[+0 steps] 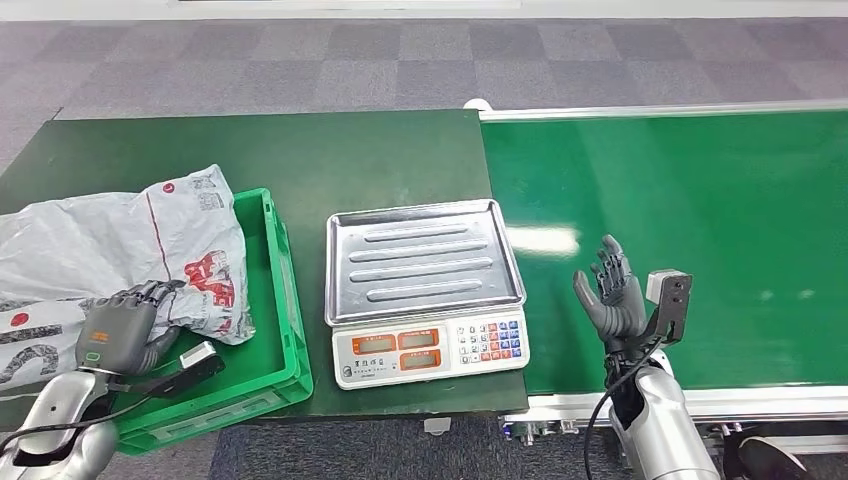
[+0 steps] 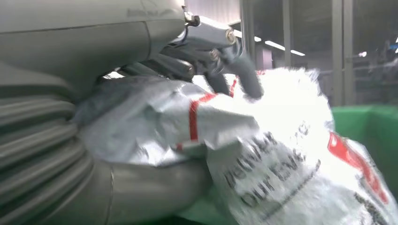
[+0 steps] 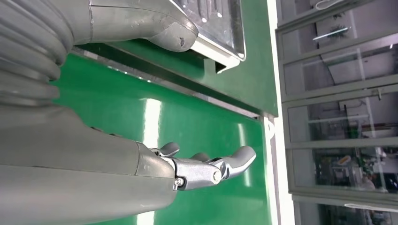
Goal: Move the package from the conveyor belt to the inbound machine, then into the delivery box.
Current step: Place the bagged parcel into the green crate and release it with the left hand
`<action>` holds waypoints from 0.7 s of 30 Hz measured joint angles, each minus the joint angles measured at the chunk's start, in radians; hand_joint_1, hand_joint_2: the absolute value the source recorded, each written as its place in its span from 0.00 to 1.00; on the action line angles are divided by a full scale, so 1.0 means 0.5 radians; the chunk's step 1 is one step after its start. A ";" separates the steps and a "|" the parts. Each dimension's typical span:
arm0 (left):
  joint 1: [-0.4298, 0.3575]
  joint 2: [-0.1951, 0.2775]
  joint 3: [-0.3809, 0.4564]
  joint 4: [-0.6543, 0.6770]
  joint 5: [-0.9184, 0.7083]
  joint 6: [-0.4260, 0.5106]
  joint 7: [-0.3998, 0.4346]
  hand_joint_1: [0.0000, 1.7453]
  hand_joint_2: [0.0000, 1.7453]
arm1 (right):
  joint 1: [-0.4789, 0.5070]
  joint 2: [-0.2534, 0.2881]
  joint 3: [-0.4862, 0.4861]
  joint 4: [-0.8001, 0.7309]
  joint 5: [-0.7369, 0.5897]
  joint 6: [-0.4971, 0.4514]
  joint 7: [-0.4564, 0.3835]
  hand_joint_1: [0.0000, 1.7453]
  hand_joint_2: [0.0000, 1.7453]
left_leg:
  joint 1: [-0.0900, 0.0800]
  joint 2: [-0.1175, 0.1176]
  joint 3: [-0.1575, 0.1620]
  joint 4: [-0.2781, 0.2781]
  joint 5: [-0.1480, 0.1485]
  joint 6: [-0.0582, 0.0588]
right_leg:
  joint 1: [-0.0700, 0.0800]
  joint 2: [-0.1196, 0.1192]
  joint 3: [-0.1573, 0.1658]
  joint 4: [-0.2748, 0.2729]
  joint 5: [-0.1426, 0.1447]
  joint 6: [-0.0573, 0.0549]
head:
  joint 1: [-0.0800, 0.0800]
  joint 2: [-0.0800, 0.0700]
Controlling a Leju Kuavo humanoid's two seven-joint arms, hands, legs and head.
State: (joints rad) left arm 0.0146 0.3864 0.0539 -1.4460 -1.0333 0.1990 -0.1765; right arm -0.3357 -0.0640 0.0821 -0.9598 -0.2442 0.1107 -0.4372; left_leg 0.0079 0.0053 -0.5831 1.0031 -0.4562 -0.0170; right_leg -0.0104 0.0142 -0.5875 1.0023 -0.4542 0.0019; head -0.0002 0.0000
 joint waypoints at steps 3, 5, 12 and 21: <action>-0.009 -0.007 -0.009 -0.045 0.268 -0.045 -0.103 0.00 1.00 | -0.001 0.000 -0.001 -0.005 0.005 -0.007 0.002 0.00 1.00 | 0.000 -0.001 0.000 0.000 0.001 -0.001 | 0.000 0.000 0.000 0.000 0.000 0.000 | 0.000 0.000; -0.038 -0.013 -0.021 -0.051 0.465 -0.095 -0.196 0.00 1.00 | -0.010 0.000 -0.001 -0.004 0.009 -0.015 0.002 0.00 1.00 | 0.000 -0.002 0.000 0.000 0.003 -0.001 | 0.000 -0.001 0.000 0.000 0.001 0.000 | 0.000 0.000; -0.340 -0.109 -0.186 0.084 1.016 -0.276 -0.457 0.00 1.00 | -0.215 0.000 0.032 0.114 0.013 -0.020 0.014 0.00 1.00 | 0.000 -0.011 -0.003 0.001 0.011 0.001 | -0.001 -0.014 0.001 0.000 0.007 0.000 | 0.000 0.000; -0.754 -0.291 -0.343 0.408 1.945 -0.839 -0.568 0.00 1.00 | -0.532 0.037 0.197 0.416 0.029 0.027 0.005 0.00 1.00 | 0.000 -0.016 -0.007 0.002 0.020 0.001 | -0.001 -0.017 -0.002 0.001 0.014 0.001 | 0.000 0.000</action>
State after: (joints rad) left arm -0.3622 0.2412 -0.1174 -1.2422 -0.0609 -0.2207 -0.4604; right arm -0.6015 -0.0456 0.1807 -0.7520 -0.2295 0.1245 -0.4346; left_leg 0.0078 -0.0025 -0.5866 1.0041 -0.4464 -0.0166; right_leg -0.0108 0.0057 -0.5882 1.0027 -0.4473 0.0024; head 0.0000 0.0000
